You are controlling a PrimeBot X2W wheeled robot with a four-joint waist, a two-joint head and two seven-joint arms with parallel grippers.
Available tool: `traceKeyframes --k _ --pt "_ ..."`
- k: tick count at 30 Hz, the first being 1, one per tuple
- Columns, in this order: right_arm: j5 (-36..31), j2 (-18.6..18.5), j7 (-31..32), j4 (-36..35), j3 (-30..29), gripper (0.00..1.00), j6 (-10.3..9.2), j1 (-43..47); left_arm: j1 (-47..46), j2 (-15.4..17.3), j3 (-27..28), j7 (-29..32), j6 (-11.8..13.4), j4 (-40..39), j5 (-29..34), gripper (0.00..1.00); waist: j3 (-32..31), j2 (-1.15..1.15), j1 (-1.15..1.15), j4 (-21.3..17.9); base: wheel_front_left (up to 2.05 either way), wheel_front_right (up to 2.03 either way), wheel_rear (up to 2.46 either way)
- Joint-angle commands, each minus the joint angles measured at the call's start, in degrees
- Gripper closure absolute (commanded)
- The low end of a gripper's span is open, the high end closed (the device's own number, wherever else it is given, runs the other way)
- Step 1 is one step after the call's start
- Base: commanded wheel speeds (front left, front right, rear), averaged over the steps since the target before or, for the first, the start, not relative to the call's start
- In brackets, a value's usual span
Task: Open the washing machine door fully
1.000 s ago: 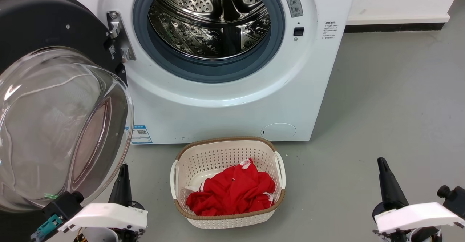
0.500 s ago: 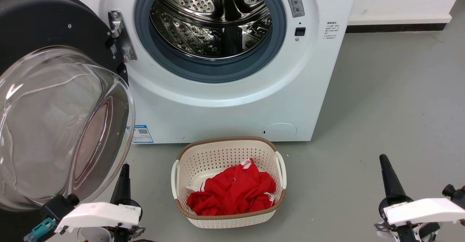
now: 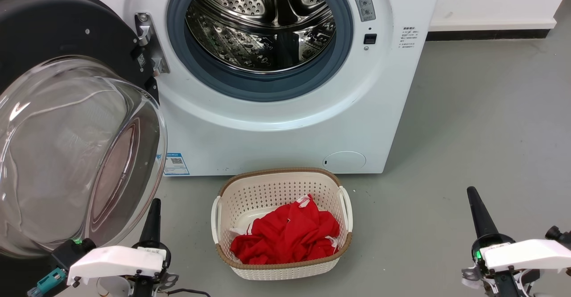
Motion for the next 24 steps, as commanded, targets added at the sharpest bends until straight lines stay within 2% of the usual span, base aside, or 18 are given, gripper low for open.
traceKeyframes --k 1,24 --pt "1.13 -0.35 0.30 -0.22 -0.18 1.00 -0.01 -1.31 -1.32 0.06 0.33 0.30 -0.45 -0.28 -1.05 1.00 0.00 0.00 0.00 0.01 0.00 0.00 0.00" --pt "13.04 -0.19 3.31 1.16 -1.41 1.00 -0.01 -2.57 -1.99 -0.10 1.18 3.34 -1.99 0.68 -13.26 1.00 -0.01 0.00 0.00 0.36 0.00 0.00 0.00"
